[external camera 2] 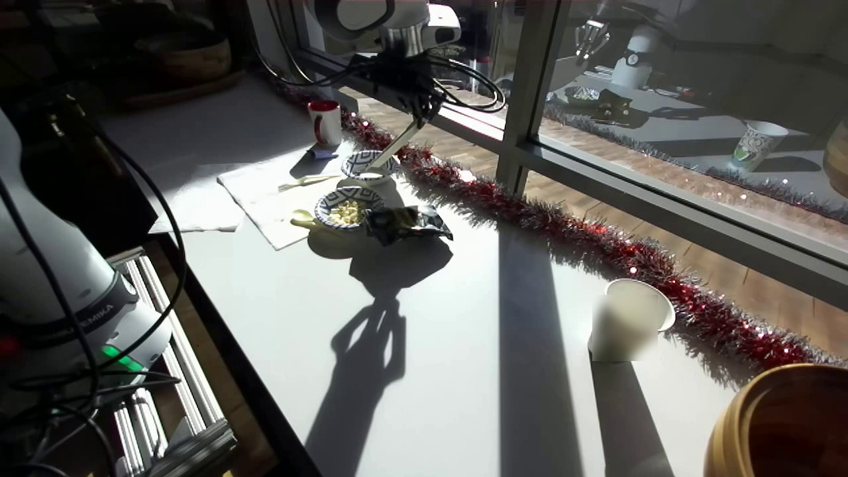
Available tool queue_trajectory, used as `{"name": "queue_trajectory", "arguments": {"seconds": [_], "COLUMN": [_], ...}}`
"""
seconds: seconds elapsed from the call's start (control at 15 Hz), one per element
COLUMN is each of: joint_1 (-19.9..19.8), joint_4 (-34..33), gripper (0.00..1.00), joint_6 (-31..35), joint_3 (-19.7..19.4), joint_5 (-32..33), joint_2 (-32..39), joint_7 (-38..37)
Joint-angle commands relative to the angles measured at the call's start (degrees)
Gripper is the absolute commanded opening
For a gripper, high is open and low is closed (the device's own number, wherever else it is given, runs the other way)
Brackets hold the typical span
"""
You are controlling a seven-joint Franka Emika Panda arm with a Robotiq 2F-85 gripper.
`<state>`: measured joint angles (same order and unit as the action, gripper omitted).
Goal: Pour the beans on the plate into the bowl
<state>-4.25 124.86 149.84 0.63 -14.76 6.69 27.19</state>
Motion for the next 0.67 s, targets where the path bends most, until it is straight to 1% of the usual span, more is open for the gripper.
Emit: {"name": "queue_trajectory", "arguments": {"seconds": [0.0,0.6], "joint_1": [0.7,1.3], "joint_4": [2.7,3.5], "gripper": [0.01,0.01], "joint_6": [2.7,4.8], "joint_3": [-0.2,-0.2], "joint_5": [4.0,9.0], "joint_2": [-2.2,-2.6], "joint_7": [-3.6,-7.4]}}
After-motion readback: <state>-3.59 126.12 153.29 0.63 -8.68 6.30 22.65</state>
